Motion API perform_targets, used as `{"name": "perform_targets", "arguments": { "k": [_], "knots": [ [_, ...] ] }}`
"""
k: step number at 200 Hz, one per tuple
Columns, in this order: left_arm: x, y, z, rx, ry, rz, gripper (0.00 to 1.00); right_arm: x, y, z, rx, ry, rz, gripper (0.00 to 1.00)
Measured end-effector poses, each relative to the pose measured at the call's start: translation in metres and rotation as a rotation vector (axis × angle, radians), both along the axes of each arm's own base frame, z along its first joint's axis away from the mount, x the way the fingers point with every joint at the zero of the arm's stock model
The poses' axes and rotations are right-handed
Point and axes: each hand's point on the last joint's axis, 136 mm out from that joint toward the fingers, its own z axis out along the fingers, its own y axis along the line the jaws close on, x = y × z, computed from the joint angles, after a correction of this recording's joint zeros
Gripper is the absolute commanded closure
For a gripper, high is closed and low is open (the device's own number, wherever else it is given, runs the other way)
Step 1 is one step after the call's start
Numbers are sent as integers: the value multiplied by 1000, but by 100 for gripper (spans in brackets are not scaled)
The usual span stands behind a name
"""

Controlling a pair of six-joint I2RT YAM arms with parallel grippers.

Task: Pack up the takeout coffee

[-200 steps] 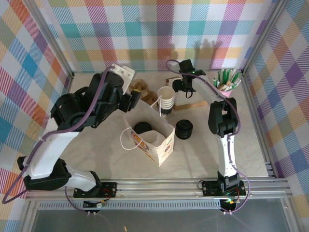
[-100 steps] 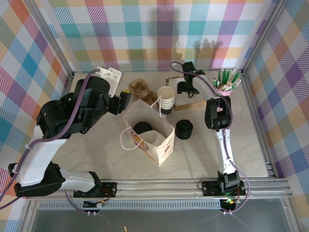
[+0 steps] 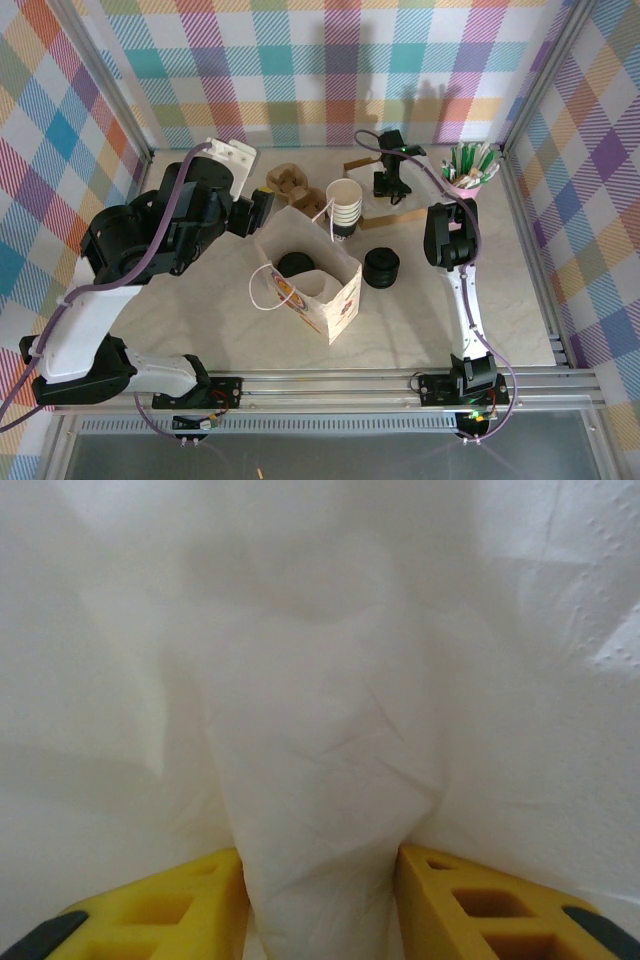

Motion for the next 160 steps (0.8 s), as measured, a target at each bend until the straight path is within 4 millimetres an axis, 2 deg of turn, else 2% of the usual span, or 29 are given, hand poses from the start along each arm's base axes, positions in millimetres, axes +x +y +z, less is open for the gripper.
{"name": "perform_targets", "arguments": {
  "k": [58,91,122,160],
  "knots": [
    [-2,2,-5,9,7,0,26,-3,-1,5,-16,11,32,61],
    [-2,3,-5,7,6,0,26,-4,-1,10,-23,10,49,58],
    [-2,2,-8,12,11,-2,26,-2,-1,15,-23,2,55,61],
    [-2,2,-8,13,11,-3,26,0,-1,21,-23,-11,60,76]
  ]
}}
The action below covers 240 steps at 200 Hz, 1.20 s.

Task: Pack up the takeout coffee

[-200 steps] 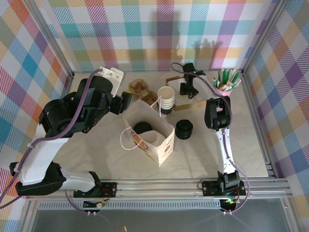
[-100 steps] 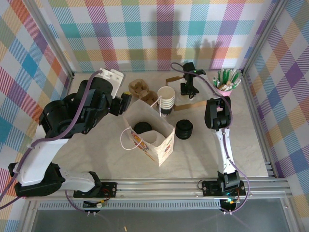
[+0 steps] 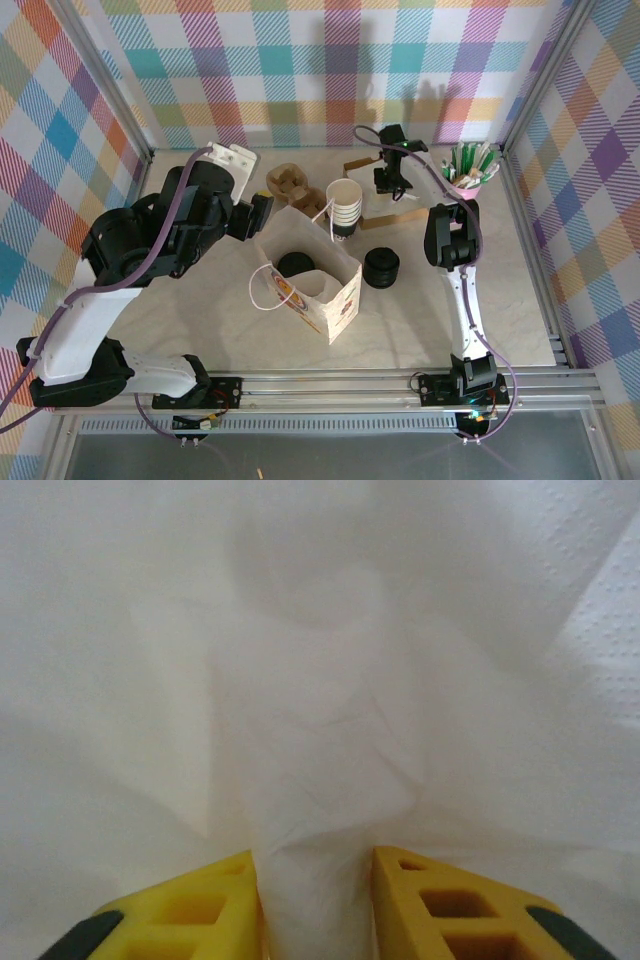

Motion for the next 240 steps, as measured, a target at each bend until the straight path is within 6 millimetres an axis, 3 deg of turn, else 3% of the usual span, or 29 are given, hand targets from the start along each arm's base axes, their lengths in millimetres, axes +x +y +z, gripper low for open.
{"name": "perform_targets", "arguments": {
  "k": [22,51,84,118,152,184,215,240],
  "knots": [
    [0,0,0,2,-2,-1,26,3,-1,7,-1,-17,10,92],
    [1,-1,2,3,-8,-5,26,3,-1,22,4,-37,14,96],
    [3,-4,7,-6,-33,-9,26,2,0,53,24,-84,25,100],
    [9,-7,14,-17,-69,2,25,-1,5,95,66,-151,50,100],
    [24,-13,21,-32,-90,27,25,-17,20,156,171,-238,129,100],
    [51,-33,29,-104,-66,25,25,-60,42,225,337,-320,261,100],
    [82,-53,32,-265,10,-4,25,-139,59,285,516,-392,398,100],
    [100,-71,23,-413,125,-65,26,-204,67,313,598,-438,508,100]
  ]
}}
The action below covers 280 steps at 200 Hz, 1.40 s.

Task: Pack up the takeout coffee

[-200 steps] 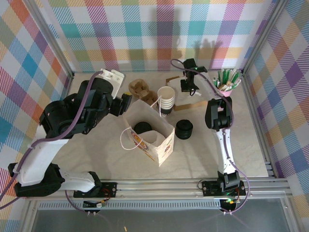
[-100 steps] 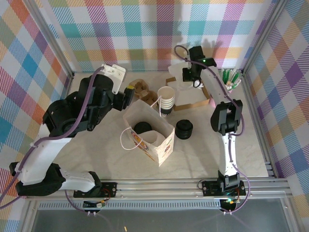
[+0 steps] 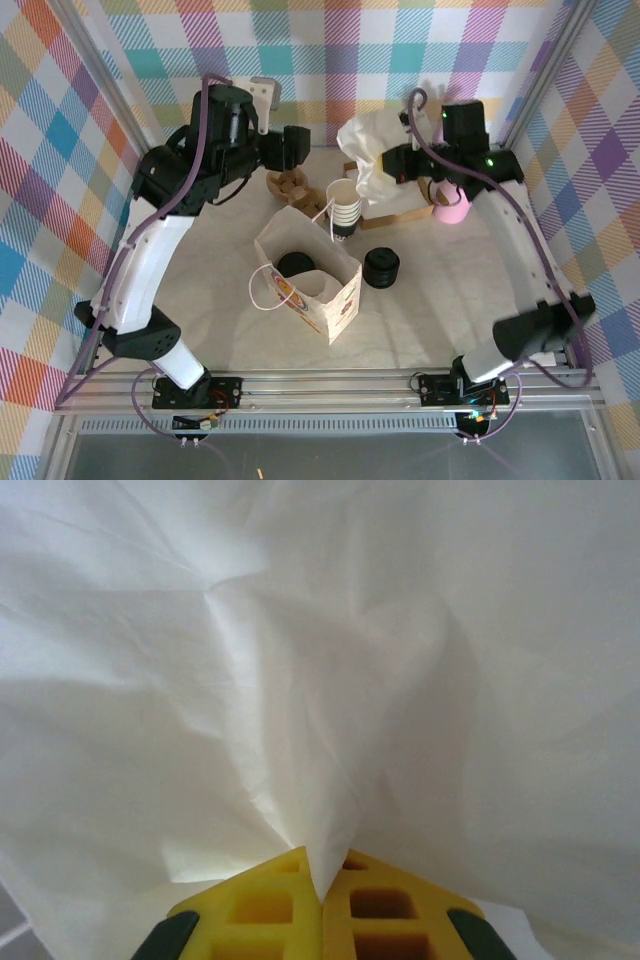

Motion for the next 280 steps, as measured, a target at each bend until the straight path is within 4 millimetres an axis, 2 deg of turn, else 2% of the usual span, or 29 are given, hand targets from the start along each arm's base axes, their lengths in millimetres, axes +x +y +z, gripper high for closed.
{"name": "perform_targets", "arguments": {
  "k": [17,39,62,92,148,185,236,263,280],
  "knots": [
    [5,-18,-10,-93,91,-70,28,-35,4,13,22,-42,78,100],
    [5,-45,-27,-194,227,-172,30,-64,7,16,11,-80,159,100],
    [0,-70,-43,-265,353,-266,32,-78,4,8,-29,-88,200,100],
    [-8,-88,-53,-316,456,-345,32,-87,2,-3,-81,-86,243,100],
    [-31,-100,-47,-370,532,-476,42,-98,0,-17,-138,-72,291,100],
    [-37,-99,-60,-341,590,-478,61,-103,2,-19,-148,-75,315,100],
    [-44,-108,-89,-274,684,-482,83,-111,3,-17,-142,-87,340,100],
    [-49,-106,-94,-254,706,-484,97,-112,3,-17,-143,-89,340,100],
    [-50,-104,-96,-242,709,-475,100,-113,2,-18,-145,-88,341,100]
  ]
}}
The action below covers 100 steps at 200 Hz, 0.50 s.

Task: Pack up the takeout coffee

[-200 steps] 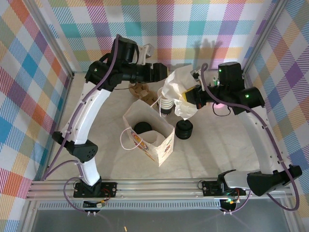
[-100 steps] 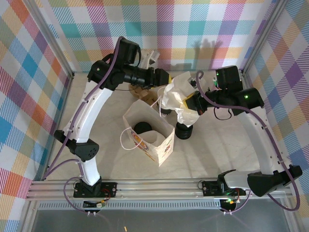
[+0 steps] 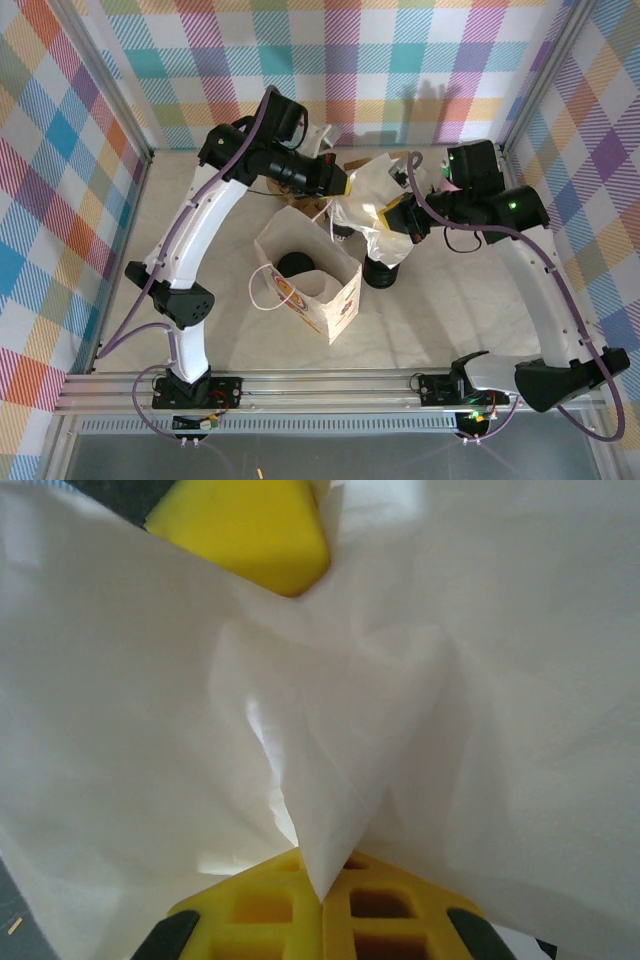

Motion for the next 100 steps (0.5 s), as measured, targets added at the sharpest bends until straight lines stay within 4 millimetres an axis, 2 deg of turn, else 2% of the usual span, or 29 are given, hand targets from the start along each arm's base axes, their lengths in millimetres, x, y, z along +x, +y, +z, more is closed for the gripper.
{"name": "perform_targets", "arguments": {
  "k": [56,63,67,75,88,100],
  "knots": [
    [-2,11,2,-26,28,47,100,-7,0,0,21,-57,7,100],
    [-4,13,4,-47,33,53,90,-7,1,2,31,-77,11,100],
    [-5,14,6,-63,35,55,78,-8,1,5,38,-92,14,100],
    [-7,17,10,-87,31,67,61,-9,2,10,51,-117,20,100],
    [-4,30,17,-112,2,111,45,-13,-1,15,58,-138,14,100],
    [1,43,32,-136,-66,149,37,-17,-2,21,66,-156,16,100]
  ]
}}
